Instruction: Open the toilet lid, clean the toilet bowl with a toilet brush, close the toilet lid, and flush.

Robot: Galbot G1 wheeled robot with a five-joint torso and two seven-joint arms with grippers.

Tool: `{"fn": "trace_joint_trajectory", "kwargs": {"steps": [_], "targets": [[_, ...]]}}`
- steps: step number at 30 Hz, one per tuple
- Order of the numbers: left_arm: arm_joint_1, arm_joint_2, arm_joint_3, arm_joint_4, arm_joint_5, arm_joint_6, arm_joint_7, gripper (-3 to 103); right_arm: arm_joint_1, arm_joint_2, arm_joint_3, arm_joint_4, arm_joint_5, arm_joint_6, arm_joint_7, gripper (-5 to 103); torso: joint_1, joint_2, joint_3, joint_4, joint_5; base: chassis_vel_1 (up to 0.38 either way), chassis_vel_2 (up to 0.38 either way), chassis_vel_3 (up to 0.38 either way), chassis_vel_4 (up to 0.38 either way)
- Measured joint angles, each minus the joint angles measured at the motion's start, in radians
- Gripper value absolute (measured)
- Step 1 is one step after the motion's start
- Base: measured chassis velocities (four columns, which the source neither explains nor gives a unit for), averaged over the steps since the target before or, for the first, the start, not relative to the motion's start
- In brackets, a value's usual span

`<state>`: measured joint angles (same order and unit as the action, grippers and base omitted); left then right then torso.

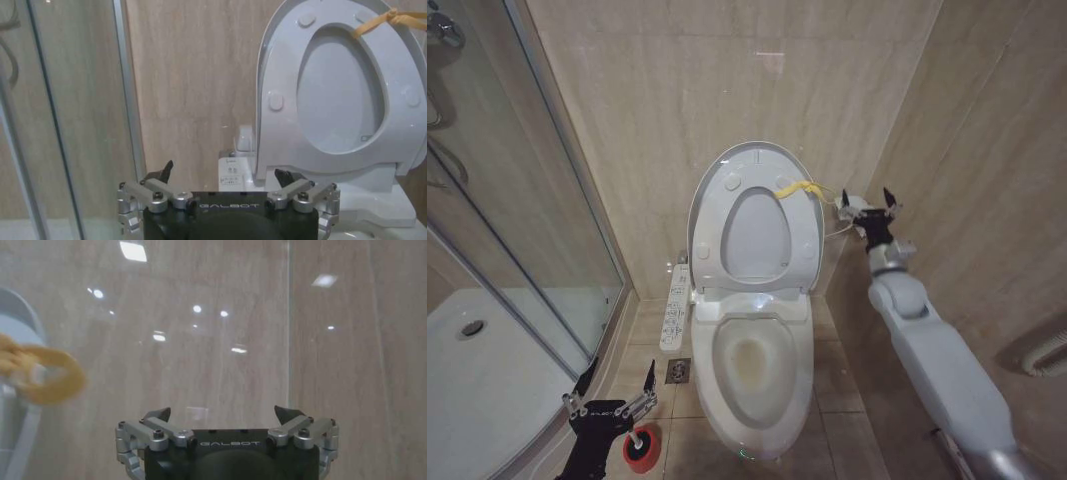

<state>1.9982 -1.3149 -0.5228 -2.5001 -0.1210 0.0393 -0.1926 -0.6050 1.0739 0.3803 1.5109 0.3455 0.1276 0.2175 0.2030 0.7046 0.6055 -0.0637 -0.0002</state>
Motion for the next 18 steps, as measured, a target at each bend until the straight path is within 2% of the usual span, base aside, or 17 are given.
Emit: {"fn": "trace_joint_trajectory", "kwargs": {"steps": [4,11,16,18], "targets": [[0.000,0.000,0.000,0.000,0.000,0.000,0.000,100,0.101,0.026,-0.056,-0.110,-0.047,0.010,0.001,100,0.000,0.000,0.000,-0.0004,0.0002,0.000,0.000,0.000,0.000],[0.000,0.000,0.000,0.000,0.000,0.000,0.000,100,0.292,0.090,-0.152,-0.312,-0.119,0.076,-0.007,100,0.000,0.000,0.000,0.0000,-0.0002,0.000,0.000,0.000,0.000],[0.000,0.000,0.000,0.000,0.000,0.000,0.000,100,0.285,0.089,-0.164,-0.273,-0.094,0.078,-0.018,100,0.000,0.000,0.000,0.0000,-0.0001,0.000,0.000,0.000,0.000],[0.000,0.000,0.000,0.000,0.000,0.000,0.000,100,0.227,0.061,-0.165,-0.199,-0.044,0.077,-0.041,100,0.000,0.000,0.000,-0.0006,-0.0002,0.000,0.000,0.000,0.000]]}}
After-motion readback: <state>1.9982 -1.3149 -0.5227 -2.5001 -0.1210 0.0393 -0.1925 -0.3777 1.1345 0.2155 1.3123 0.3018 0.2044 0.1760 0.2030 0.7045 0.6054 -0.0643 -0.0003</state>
